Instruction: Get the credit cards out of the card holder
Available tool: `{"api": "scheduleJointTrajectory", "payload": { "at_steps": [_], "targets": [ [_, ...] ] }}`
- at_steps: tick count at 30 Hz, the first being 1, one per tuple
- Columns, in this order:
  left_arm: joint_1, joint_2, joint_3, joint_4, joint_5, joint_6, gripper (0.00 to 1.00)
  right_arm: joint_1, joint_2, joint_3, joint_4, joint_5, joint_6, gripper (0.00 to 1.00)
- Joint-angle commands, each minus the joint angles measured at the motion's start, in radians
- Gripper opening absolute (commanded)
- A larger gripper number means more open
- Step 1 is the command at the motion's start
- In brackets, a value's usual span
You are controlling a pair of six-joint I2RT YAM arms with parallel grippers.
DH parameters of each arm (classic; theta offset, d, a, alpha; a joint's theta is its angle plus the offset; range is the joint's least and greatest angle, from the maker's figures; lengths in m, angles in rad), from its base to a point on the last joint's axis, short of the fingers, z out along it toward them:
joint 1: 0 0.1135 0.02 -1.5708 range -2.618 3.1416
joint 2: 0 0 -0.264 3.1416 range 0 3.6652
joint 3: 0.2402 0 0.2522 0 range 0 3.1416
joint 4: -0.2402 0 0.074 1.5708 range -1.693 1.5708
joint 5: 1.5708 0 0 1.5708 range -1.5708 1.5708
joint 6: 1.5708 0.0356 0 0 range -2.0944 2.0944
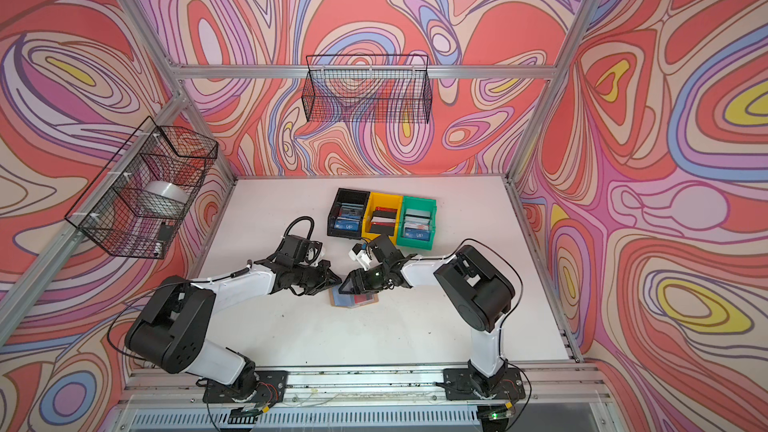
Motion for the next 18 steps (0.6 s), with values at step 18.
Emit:
{"api": "scheduleJointTrajectory", "payload": {
  "at_steps": [18],
  "targets": [
    [0.006, 0.052, 0.017, -0.123, -0.078, 0.098, 0.00, 0.007, -0.128, 0.013, -0.275, 0.369, -0.054, 0.61]
  ]
}}
